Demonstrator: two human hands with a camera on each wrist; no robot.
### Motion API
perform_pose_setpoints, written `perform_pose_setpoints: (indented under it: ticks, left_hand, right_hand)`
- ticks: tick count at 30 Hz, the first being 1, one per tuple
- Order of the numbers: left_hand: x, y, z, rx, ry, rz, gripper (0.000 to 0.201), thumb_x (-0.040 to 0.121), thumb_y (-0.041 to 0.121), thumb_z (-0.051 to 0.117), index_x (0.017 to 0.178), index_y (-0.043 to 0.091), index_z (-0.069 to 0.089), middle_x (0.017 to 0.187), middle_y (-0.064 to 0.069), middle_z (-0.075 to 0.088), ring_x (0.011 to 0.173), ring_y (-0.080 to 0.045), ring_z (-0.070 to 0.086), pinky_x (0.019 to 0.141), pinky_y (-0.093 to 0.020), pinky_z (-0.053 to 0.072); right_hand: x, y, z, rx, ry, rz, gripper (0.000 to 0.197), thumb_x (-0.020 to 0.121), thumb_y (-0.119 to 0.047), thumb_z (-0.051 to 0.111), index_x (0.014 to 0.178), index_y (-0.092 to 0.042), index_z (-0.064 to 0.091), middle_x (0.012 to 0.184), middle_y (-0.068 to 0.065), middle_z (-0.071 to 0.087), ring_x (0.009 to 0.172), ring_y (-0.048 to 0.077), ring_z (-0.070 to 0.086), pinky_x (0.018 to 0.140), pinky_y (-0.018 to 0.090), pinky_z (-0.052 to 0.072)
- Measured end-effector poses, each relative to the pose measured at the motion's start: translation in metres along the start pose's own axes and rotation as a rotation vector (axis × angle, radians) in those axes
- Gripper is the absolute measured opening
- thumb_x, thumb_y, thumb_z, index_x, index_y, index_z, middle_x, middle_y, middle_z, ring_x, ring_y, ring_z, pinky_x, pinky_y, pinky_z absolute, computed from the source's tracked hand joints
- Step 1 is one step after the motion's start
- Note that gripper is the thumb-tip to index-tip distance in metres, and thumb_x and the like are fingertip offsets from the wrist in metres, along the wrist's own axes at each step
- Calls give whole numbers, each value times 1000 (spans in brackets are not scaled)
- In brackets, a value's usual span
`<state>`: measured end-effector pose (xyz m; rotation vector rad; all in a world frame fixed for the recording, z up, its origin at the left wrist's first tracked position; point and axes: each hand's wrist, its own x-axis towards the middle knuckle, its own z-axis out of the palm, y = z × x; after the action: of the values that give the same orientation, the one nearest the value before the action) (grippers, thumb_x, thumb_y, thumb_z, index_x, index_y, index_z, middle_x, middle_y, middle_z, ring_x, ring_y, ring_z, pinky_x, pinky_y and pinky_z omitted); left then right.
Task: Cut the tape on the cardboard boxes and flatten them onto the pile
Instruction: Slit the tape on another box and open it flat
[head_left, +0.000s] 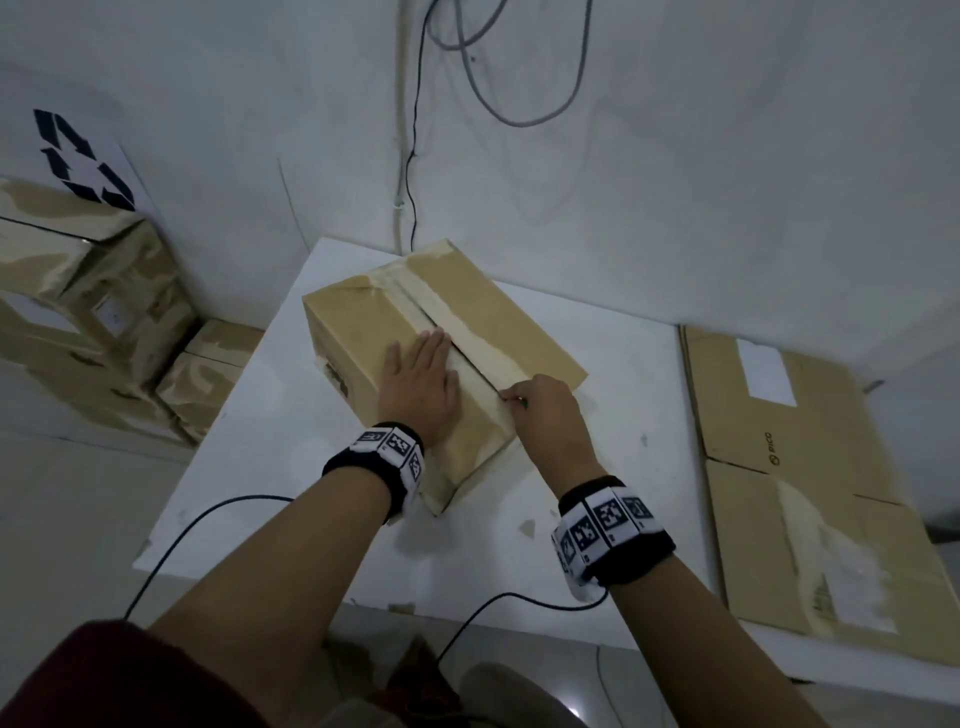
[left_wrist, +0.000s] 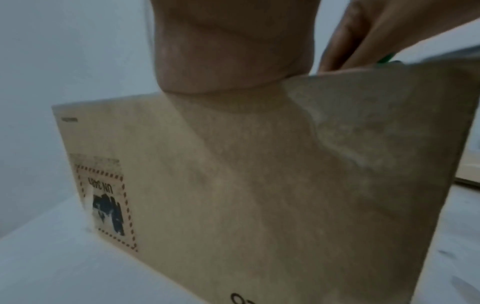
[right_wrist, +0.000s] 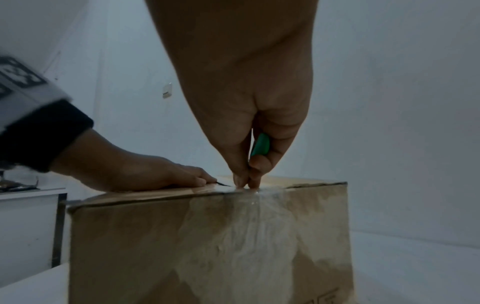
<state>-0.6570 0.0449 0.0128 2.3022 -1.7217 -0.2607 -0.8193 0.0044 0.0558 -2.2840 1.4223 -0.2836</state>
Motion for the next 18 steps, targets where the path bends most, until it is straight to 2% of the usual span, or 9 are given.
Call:
perform_pose_setpoints:
  ticks: [3, 5, 8, 10, 12, 14, 15, 18]
  left_hand:
    - [1, -1, 0, -3, 23, 2, 54, 102, 32, 21, 153, 13, 15, 160, -1, 14, 147, -16, 11, 119, -44, 2]
    - [2, 0, 0, -1, 30, 8, 54, 103, 31, 22, 153, 13, 16, 160, -1, 15, 147, -16, 12, 119, -44, 2]
    - [2, -1, 1, -41, 56, 23, 48, 102, 28, 27, 148, 14, 28, 158, -5, 22, 146, -21, 17, 117, -48, 6]
    - [1, 0, -2, -42, 77, 89, 40, 98, 22, 35, 137, 20, 41, 151, -9, 33, 142, -29, 25, 113, -53, 12]
    - [1, 3, -8, 34, 61, 240, 36, 92, 20, 44, 128, 25, 49, 139, -6, 44, 131, -30, 36, 108, -51, 20]
    - [3, 8, -14, 46, 8, 404, 33, 94, 29, 48, 126, 25, 52, 131, -3, 49, 122, -27, 44, 104, -44, 25]
    - [6, 10, -17, 22, -35, 443, 36, 94, 39, 50, 128, 24, 52, 131, -2, 48, 122, -25, 44, 102, -40, 27]
    - [20, 19, -28, 56, -200, 438, 69, 73, 68, 62, 130, 30, 48, 131, 3, 41, 123, -20, 38, 101, -37, 28]
  right_hand:
    - [-18, 14, -3, 32, 22, 29, 28, 98, -5, 49, 113, -10, 73, 107, 10, 67, 99, 23, 62, 81, 23, 43]
    - [-25, 17, -3, 51, 35, 45, 30, 98, -2, 49, 114, -10, 72, 106, 9, 68, 96, 22, 63, 77, 19, 40]
    - [-31, 17, -1, 63, 81, 66, 28, 99, -6, 50, 115, -10, 71, 105, 8, 65, 98, 21, 62, 78, 18, 39]
    - [-34, 16, -1, 69, 109, 63, 25, 99, -7, 52, 114, -10, 72, 106, 8, 66, 100, 22, 62, 82, 22, 44]
    - [-34, 16, -3, 64, 124, 59, 24, 97, -7, 54, 112, -10, 72, 106, 8, 68, 100, 23, 62, 86, 27, 48]
    - [-32, 18, -7, 46, 124, 66, 25, 97, -7, 54, 112, -12, 73, 106, 8, 69, 100, 24, 63, 87, 29, 49]
    - [-29, 20, -10, 41, 123, 74, 25, 97, -7, 53, 111, -12, 73, 106, 8, 69, 99, 24, 63, 87, 30, 49]
    - [-22, 26, -19, 38, 98, 99, 26, 96, -5, 52, 107, -14, 75, 106, 8, 69, 96, 23, 64, 87, 30, 49]
